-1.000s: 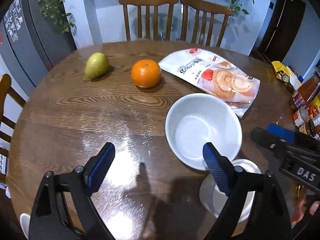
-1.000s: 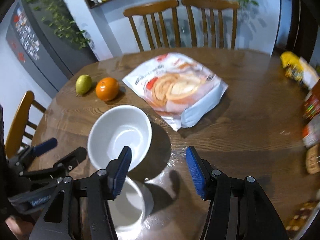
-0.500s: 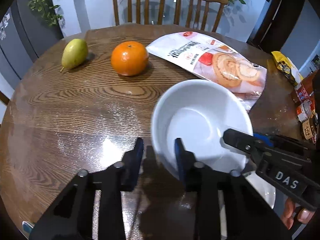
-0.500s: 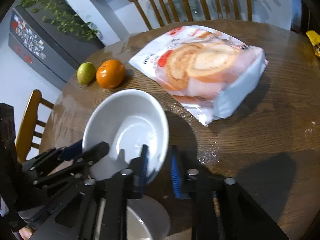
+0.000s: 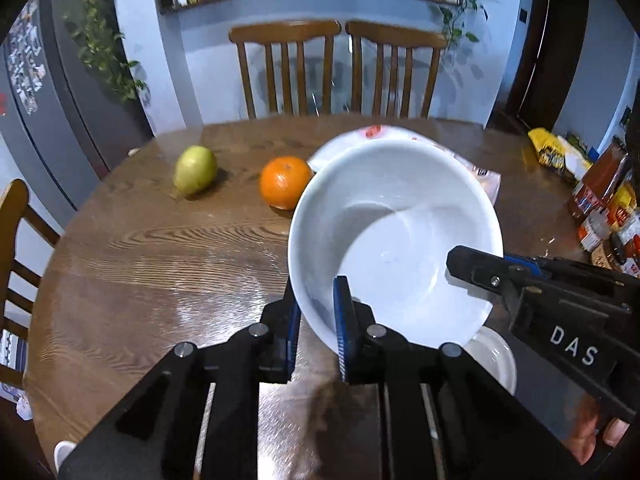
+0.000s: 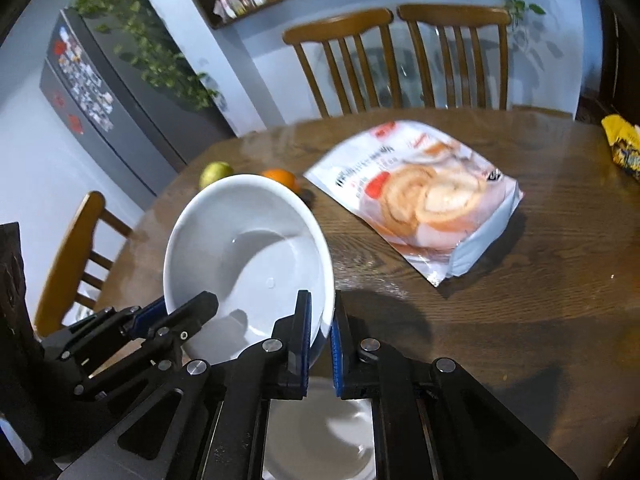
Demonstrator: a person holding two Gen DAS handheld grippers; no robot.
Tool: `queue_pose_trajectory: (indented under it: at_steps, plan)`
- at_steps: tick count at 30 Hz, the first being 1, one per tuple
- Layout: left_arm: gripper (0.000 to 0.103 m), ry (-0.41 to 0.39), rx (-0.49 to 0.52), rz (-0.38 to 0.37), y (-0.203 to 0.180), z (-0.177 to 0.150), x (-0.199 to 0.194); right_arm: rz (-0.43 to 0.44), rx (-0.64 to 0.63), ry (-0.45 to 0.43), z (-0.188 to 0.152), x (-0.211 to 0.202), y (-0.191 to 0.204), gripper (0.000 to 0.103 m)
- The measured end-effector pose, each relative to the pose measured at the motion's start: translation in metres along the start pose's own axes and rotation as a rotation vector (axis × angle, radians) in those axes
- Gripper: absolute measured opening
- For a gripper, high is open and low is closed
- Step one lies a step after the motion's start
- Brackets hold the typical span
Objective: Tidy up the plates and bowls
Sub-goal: 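Grasp the small white bowl rim with the left tool while the right tool grips it, then carry the small white bowl with both tools over the large white bowl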
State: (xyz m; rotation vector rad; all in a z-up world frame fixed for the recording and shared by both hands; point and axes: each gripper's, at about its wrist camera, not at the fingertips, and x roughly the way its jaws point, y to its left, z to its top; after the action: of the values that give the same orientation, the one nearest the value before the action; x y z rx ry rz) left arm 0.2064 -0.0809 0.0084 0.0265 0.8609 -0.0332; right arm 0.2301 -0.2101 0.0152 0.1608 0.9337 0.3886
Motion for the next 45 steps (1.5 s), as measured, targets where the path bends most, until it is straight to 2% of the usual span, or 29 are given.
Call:
queue_pose_trajectory:
  at_steps: [5,11,22,31,45]
  plan:
    - [0.013,-0.052,0.003,0.033,0.006,-0.011,-0.037,0.025,-0.021,-0.028,-0.013,-0.026,0.024,0.01]
    - [0.014,-0.073,-0.008,0.05,0.022,-0.035,-0.069,0.058,-0.039,-0.024,-0.04,-0.044,0.048,0.011]
    - [0.014,-0.093,-0.036,0.099,0.048,-0.084,-0.106,0.098,-0.081,0.004,-0.089,-0.061,0.092,0.011]
    - [0.014,-0.097,-0.08,0.123,0.074,-0.112,-0.129,0.127,-0.124,0.034,-0.116,-0.062,0.127,0.011]
    - [0.015,-0.077,-0.139,0.171,0.119,-0.144,-0.145,0.183,-0.175,0.104,-0.137,-0.041,0.177,0.012]
